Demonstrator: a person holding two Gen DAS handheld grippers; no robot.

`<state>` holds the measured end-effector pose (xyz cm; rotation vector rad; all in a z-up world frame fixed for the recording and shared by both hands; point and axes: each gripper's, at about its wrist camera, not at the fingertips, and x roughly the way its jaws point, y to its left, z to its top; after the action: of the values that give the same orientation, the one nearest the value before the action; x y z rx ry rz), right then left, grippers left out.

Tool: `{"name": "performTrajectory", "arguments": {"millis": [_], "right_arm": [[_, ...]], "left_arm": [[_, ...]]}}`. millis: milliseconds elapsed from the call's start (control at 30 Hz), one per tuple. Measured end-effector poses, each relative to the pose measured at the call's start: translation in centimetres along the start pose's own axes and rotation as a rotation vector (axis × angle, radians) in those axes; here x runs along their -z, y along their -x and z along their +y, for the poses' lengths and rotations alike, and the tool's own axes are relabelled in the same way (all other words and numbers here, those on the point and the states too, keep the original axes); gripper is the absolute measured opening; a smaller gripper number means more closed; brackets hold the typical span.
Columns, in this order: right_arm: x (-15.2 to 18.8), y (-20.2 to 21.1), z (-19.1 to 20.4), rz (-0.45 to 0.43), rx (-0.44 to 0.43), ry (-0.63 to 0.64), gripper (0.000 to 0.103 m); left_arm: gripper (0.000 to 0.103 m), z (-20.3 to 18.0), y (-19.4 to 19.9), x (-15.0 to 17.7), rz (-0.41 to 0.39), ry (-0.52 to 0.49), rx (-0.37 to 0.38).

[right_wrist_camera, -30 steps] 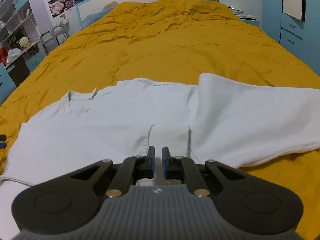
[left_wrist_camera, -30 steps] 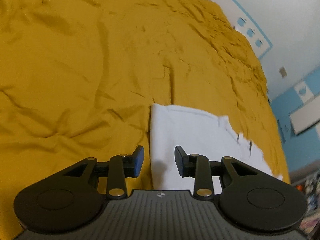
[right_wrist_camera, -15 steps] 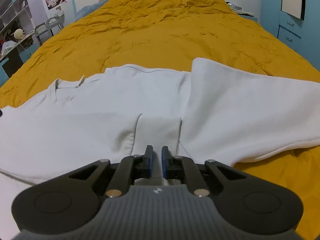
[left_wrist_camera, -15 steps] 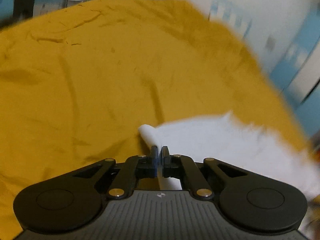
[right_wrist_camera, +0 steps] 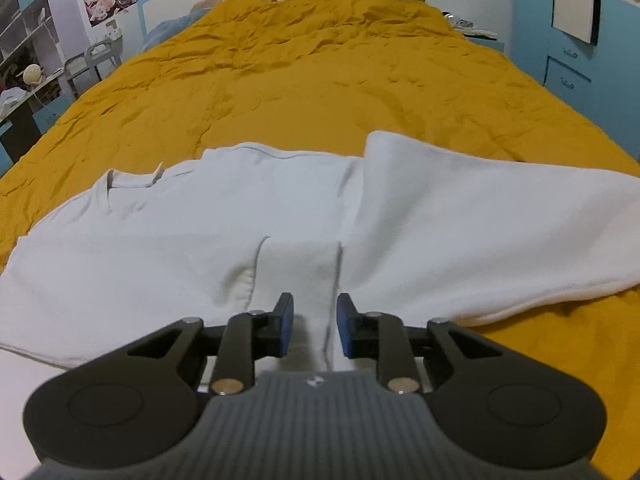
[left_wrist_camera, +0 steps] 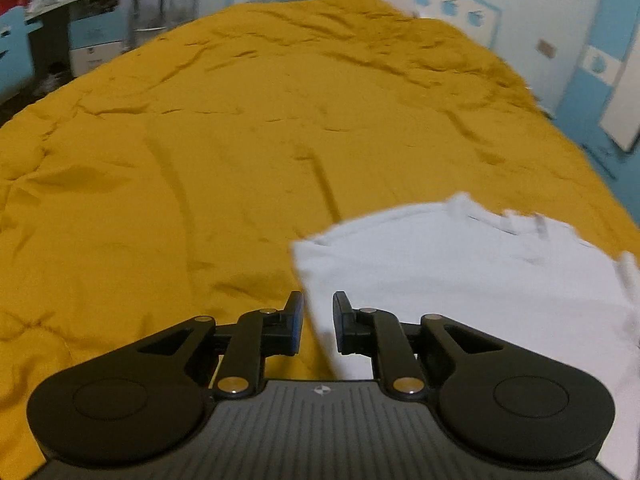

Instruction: Fold small clothes

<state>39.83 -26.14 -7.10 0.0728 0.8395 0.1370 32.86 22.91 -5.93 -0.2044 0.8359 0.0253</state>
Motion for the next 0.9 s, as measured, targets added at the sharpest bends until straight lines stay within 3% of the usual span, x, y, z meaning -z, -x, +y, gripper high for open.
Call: {"name": "performTrajectory", "arguments": {"millis": [100,200,400,500,667,900], "right_arm": [[0.3,0.9,-0.5,-0.002,0.008,-0.008,0.018],[0.7,2.0,-1.2,-0.001,0.023,-0.016,0.018],[0.9,5.7,-5.3,-0.022,0.066,-0.069,0.024],[0.6,8.0,-9.0,-0.048,0.093,-0.128,0.037],[0.2,11.2,-17.1,-0.088,0.152,-0.291,0.043],[0.6,13.0,-29.9,-0.143,0.229,-0.573,0.045]], "left_arm": [[0.017,-2.0,0.0,1.8,0.054,-0.075,-0.014],[0.017,-3.0,-1.5,3.9,0.144,-0.126,-0.081],[0.017,-3.4,-0.7,3.4,0.125,-0.056,-0.127],[0.021,-5.3,0.8,3.0,0.058,-0.1,-0.147],[0.028,-7.1,1.4,3.0,0.001,-0.038,-0.119],[0.029,-8.0,-0.2,3.9,0.046,0.01,-0.19]]}}
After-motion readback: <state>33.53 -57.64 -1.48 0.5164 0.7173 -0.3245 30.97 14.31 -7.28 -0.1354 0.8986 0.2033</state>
